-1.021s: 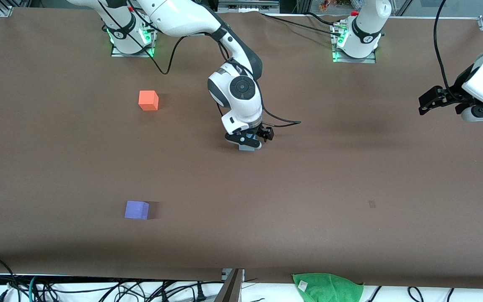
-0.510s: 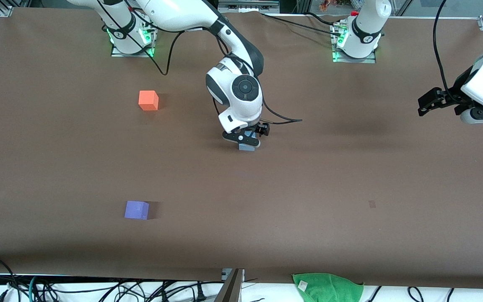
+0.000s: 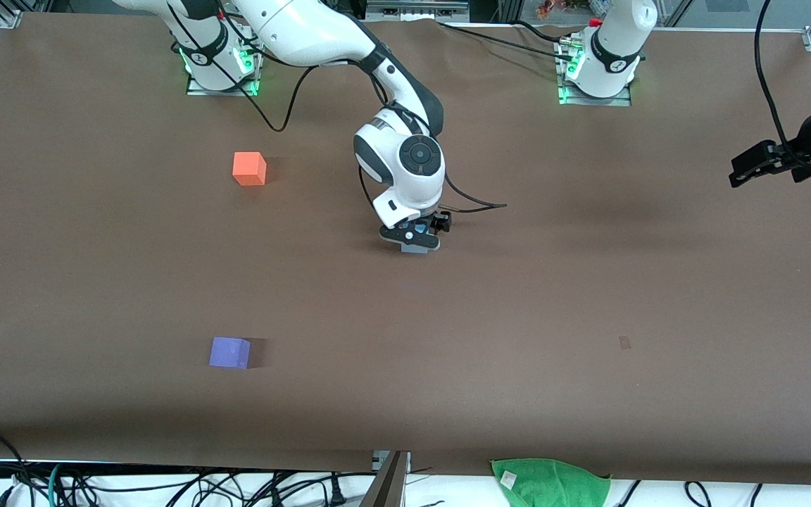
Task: Place blue block between orange and purple blocks
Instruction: 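Lower the right gripper over the light-blue cube and close it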
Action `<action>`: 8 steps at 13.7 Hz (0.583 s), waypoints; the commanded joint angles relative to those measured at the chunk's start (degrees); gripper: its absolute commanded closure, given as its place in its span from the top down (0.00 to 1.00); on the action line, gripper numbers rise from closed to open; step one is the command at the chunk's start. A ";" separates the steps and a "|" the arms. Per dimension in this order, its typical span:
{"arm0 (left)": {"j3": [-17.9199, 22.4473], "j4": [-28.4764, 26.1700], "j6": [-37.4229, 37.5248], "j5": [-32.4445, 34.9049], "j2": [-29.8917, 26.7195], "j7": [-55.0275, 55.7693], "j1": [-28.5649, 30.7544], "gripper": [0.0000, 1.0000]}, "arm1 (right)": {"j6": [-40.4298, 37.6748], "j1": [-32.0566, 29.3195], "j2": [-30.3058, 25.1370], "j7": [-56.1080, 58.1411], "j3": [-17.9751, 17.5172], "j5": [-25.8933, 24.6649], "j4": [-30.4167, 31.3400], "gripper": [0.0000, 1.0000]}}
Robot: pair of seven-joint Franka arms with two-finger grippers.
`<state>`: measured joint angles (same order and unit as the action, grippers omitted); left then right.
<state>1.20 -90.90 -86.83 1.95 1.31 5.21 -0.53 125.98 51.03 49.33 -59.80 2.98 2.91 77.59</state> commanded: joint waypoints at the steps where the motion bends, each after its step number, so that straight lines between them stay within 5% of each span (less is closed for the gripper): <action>1: -0.23 1.60 2.02 -0.72 0.89 -0.46 -0.26 1.00 | 0.84 -0.22 -0.03 0.21 0.01 -0.89 0.28 0.97; 6: -0.50 1.69 1.67 -0.28 1.24 -0.38 -0.26 1.00 | 0.49 -3.73 -0.90 2.49 0.01 -0.54 -0.16 0.11; 8: -0.50 1.78 1.67 -0.28 1.15 -0.38 -0.26 1.00 | -1.08 -5.23 -3.00 6.26 0.01 0.07 0.02 0.08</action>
<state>0.72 -90.90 -86.23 1.95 1.85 5.21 -0.76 126.72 47.64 49.06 -56.85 3.55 2.81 77.04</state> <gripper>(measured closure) 0.000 0.396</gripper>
